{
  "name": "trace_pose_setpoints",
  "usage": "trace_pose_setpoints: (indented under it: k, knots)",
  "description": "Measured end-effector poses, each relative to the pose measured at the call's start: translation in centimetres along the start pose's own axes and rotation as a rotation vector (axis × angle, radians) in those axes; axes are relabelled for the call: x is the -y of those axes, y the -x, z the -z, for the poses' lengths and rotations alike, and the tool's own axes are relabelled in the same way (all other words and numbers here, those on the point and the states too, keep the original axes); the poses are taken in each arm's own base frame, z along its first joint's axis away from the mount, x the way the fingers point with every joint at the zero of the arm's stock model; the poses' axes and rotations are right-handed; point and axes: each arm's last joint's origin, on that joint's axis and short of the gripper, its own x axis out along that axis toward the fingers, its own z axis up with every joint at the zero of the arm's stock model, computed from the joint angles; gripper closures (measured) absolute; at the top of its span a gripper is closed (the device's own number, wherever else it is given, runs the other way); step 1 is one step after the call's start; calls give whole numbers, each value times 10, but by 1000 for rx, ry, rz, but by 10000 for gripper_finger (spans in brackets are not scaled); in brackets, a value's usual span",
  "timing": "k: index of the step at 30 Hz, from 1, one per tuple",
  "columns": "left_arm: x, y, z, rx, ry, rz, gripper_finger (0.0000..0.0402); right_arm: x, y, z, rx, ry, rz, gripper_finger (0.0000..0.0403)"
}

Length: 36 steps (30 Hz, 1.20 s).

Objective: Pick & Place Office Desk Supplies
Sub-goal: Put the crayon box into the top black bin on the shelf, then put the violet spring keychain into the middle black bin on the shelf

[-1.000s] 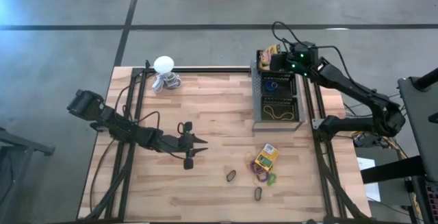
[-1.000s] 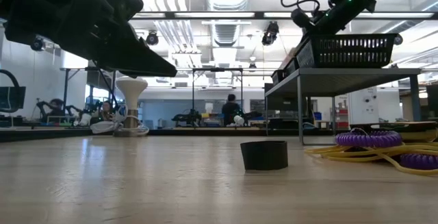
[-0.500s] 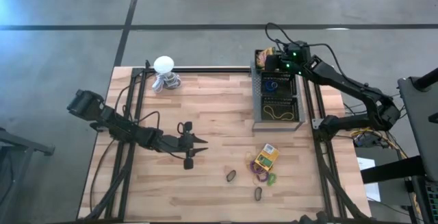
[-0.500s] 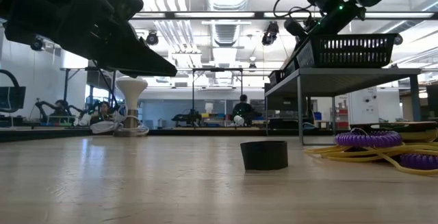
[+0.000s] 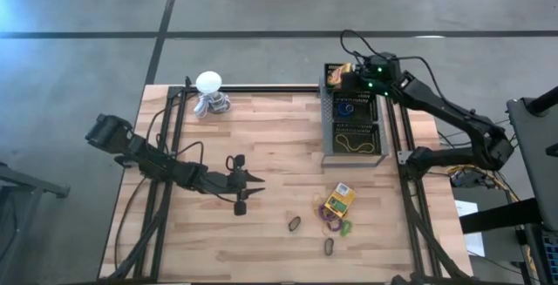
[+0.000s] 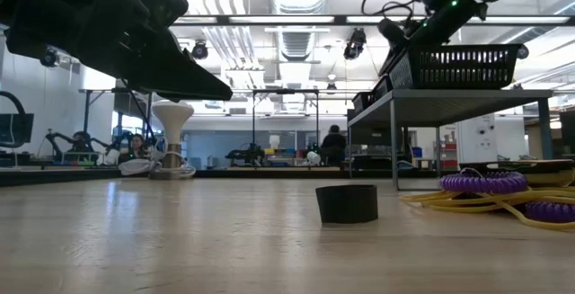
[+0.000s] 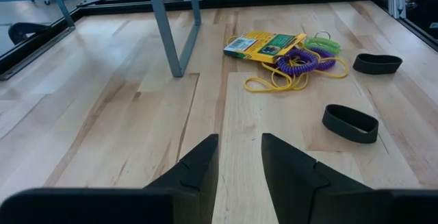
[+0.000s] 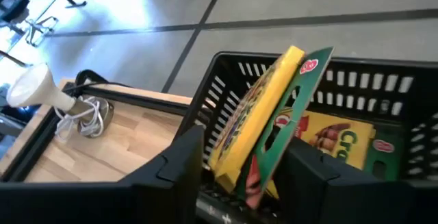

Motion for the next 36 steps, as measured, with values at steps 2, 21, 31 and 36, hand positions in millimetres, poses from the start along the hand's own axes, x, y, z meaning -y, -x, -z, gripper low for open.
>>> trace_pose_setpoints:
  k: [2, 21, 31, 36]
  knots:
    - [0, 0, 0, 0, 0, 0, 286, 2, 8, -2, 11, 4, 3, 230]
    - [0, 0, -1, 4, 2, 0, 286, -28, 54, 10, 118, 339, -47, 232]
    - [0, 0, -1, 5, 2, 0, 286, -106, 94, 85, 55, 584, -296, 233]
    - [0, 0, -1, 5, 2, 0, 287, -137, 127, 147, -5, 672, -400, 233]
